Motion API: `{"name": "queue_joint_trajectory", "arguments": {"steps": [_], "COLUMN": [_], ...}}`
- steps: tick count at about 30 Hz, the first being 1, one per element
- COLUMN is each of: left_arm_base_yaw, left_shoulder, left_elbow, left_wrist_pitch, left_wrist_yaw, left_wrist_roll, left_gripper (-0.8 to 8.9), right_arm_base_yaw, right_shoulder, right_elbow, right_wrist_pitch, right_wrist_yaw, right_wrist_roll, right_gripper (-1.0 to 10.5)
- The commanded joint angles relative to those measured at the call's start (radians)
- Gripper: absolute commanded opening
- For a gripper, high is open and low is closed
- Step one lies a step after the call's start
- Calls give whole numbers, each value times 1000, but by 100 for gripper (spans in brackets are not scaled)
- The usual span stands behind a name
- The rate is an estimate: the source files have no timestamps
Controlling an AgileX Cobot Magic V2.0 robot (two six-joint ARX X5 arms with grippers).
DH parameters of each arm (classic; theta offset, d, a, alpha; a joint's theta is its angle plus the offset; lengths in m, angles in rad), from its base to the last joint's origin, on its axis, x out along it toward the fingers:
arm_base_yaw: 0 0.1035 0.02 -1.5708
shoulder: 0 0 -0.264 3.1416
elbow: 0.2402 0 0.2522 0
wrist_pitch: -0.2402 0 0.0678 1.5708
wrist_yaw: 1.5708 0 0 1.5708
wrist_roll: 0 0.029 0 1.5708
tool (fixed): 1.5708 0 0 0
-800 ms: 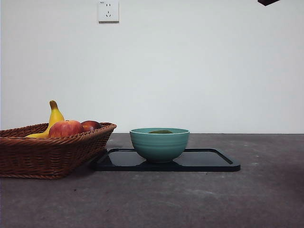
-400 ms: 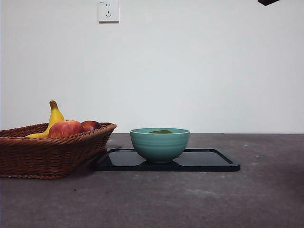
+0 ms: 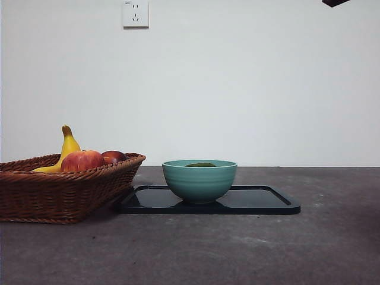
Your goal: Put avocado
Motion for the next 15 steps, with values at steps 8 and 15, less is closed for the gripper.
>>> {"name": "queue_joint_trajectory", "arguments": {"steps": [8, 15], "left_arm_base_yaw": [2, 2], "left_shoulder": [-2, -2], "left_elbow": [-21, -21], "left_wrist_pitch": [-7, -7], "left_wrist_yaw": [-2, -2], "left_wrist_roll": [-10, -10], "left_gripper": [10, 10], "right_arm_base_yaw": [-228, -541], "right_shoulder": [-122, -330], "right_elbow": [-20, -233], "right_wrist_pitch": [151, 435], "right_wrist_yaw": [-3, 0], "right_wrist_roll": [-80, -82], "right_gripper": [8, 8]}}
